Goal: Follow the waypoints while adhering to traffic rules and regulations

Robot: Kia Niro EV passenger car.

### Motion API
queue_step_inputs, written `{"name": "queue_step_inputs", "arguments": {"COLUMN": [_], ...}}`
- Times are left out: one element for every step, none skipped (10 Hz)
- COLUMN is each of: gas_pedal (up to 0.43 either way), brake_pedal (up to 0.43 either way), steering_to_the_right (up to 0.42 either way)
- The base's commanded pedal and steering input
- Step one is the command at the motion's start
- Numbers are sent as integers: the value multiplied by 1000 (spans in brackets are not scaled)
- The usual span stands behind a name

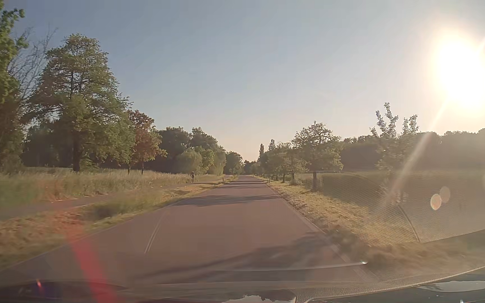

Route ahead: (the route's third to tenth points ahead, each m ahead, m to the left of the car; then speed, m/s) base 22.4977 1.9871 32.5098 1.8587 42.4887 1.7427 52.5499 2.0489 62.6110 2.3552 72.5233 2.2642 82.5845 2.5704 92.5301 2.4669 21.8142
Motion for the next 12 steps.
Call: {"name": "queue_step_inputs", "arguments": {"gas_pedal": [319,319,319,311,311,311,311,311,311,311,311,311], "brake_pedal": [0,0,0,0,0,0,0,0,0,0,0,0], "steering_to_the_right": [1,1,1,1,1,1,1,1,1,1,1,1]}}
